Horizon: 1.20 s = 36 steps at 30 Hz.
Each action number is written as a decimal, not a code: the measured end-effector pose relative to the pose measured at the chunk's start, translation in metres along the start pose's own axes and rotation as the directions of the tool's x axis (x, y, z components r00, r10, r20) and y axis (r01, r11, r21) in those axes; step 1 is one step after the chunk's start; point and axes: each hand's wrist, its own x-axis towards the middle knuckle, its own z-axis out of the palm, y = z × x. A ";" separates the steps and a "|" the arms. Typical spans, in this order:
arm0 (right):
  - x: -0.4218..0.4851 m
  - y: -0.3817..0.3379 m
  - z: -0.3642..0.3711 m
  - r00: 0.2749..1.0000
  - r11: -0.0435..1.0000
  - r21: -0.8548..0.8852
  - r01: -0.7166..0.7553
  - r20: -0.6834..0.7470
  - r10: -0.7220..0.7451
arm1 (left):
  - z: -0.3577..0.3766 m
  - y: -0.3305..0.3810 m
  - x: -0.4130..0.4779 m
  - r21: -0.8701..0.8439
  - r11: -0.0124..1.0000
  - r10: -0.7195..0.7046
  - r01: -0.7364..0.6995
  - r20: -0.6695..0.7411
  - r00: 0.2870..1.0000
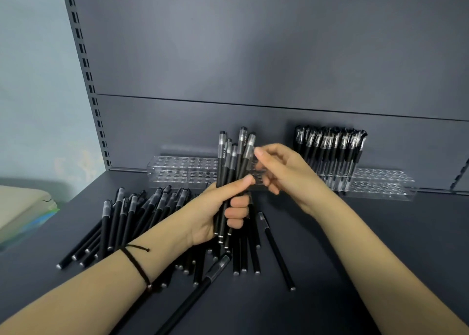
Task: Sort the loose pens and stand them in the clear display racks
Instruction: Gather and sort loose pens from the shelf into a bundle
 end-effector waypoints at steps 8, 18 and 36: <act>-0.015 0.016 -0.003 0.943 0.599 -0.790 -0.128 0.089 0.319 | -0.011 0.014 -0.001 -0.005 0.997 0.077 -0.080 -0.186 0.980; -0.003 0.035 0.001 0.954 0.734 -0.647 -0.208 0.030 0.298 | -0.012 0.013 -0.003 -0.036 0.996 0.073 -0.084 -0.228 0.971; -0.001 0.028 0.000 0.953 0.636 -0.743 -0.210 -0.010 0.302 | -0.011 0.012 -0.005 -0.029 0.998 0.047 -0.054 -0.212 0.976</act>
